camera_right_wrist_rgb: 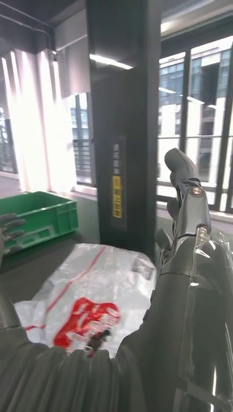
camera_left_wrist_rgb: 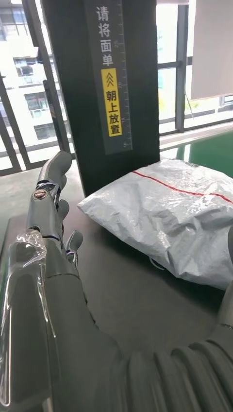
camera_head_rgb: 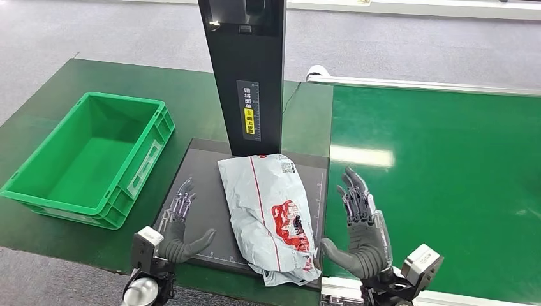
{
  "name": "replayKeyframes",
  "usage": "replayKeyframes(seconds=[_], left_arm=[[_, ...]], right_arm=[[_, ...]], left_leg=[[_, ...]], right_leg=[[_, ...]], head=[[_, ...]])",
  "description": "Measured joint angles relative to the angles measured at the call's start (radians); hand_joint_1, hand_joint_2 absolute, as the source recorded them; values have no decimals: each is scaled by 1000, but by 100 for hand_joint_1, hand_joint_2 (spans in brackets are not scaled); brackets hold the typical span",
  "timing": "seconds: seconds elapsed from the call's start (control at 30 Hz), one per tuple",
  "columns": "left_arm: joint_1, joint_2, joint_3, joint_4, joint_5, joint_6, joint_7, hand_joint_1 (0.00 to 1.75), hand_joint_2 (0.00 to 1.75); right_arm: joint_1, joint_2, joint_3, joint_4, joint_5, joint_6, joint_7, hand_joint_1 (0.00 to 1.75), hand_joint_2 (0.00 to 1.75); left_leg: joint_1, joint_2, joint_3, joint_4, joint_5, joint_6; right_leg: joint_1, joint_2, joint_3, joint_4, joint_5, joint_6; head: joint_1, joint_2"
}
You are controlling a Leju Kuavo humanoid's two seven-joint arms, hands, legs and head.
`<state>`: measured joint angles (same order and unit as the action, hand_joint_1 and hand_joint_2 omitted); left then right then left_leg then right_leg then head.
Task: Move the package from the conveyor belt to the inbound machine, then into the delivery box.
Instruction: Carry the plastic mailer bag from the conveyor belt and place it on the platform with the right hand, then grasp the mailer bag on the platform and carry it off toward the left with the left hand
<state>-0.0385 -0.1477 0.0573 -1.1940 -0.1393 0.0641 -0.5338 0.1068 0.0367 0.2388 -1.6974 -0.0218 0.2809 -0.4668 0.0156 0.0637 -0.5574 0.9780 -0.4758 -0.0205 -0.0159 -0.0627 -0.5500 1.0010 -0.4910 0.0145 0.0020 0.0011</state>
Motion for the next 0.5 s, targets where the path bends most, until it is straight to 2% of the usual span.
replayKeyframes(seconds=[0.07,0.17,0.23,0.33,0.5], left_arm=[[10,-1,11,-16,-7,-4,5,0,175],[27,-6,30,-48,-22,-13,20,0,175],[32,-9,38,-64,-28,-18,27,0,175],[36,-14,46,-80,-32,-19,31,0,175],[44,-22,53,-96,-38,-22,37,0,175]], right_arm=[[4,4,-41,-18,132,-107,17,0,175],[5,16,-121,-24,418,-327,71,0,175],[7,25,-165,-15,541,-408,88,0,175],[14,38,-207,9,601,-443,90,0,175],[15,56,-259,76,583,-439,76,0,175]], left_leg=[[0,0,0,0,0,0],[0,0,0,0,0,0],[0,0,0,0,0,0],[0,0,0,0,0,0],[0,0,0,0,0,0]], right_leg=[[0,0,0,0,0,0],[0,0,0,0,0,0],[0,0,0,0,0,0],[0,0,0,0,0,0],[0,0,0,0,0,0]], head=[[0,0],[0,0],[0,0],[0,0],[0,0]])
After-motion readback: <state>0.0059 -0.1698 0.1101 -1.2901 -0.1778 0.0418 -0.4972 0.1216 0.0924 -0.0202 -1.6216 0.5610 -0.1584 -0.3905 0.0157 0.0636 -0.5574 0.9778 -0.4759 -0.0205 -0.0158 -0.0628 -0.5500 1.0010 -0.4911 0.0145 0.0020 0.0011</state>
